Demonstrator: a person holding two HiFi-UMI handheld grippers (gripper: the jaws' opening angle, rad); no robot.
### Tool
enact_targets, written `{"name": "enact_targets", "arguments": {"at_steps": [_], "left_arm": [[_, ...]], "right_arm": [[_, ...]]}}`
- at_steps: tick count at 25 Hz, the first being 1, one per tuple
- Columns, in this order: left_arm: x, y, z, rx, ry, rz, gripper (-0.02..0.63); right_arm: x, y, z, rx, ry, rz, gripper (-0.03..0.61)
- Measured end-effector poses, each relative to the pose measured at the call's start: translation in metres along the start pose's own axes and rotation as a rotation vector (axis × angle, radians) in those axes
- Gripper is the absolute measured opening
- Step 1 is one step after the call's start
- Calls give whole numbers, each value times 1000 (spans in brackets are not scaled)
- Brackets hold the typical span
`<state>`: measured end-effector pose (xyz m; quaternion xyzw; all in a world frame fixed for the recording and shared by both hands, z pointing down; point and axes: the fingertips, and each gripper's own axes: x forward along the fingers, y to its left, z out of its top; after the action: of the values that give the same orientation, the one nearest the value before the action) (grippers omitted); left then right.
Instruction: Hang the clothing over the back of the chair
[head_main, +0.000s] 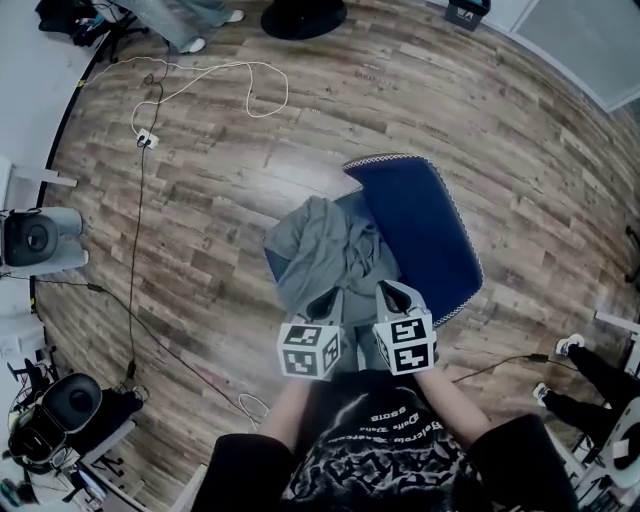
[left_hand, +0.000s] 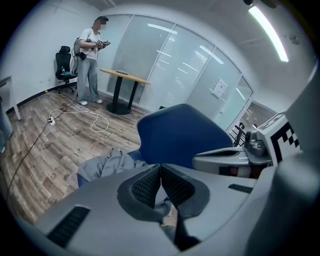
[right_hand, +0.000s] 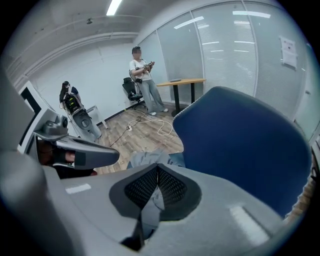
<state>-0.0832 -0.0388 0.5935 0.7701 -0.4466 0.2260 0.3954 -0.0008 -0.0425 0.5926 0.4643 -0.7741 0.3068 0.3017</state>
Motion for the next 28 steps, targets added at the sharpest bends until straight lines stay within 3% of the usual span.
{"name": "enact_targets", "arguments": {"at_steps": [6, 10, 11, 13, 22, 28], "left_arm": [[20, 12, -3, 0, 94, -18, 12], [35, 25, 5, 27, 104, -6, 15], [39, 30, 6, 27, 112, 0, 30], [47, 41, 0, 10, 151, 4, 152], [71, 79, -31, 20, 281, 32, 242], [98, 100, -48, 42, 334, 33, 272]], "right_arm": [[19, -7, -4, 51, 32, -17, 51], [36, -11, -12, 100, 75, -12, 196], [41, -12, -15, 108, 89, -12, 212], [50, -13, -23, 111, 116, -14, 237], [85, -20, -53, 187, 193, -46, 367], [112, -27, -78, 231, 231, -92, 417]]}}
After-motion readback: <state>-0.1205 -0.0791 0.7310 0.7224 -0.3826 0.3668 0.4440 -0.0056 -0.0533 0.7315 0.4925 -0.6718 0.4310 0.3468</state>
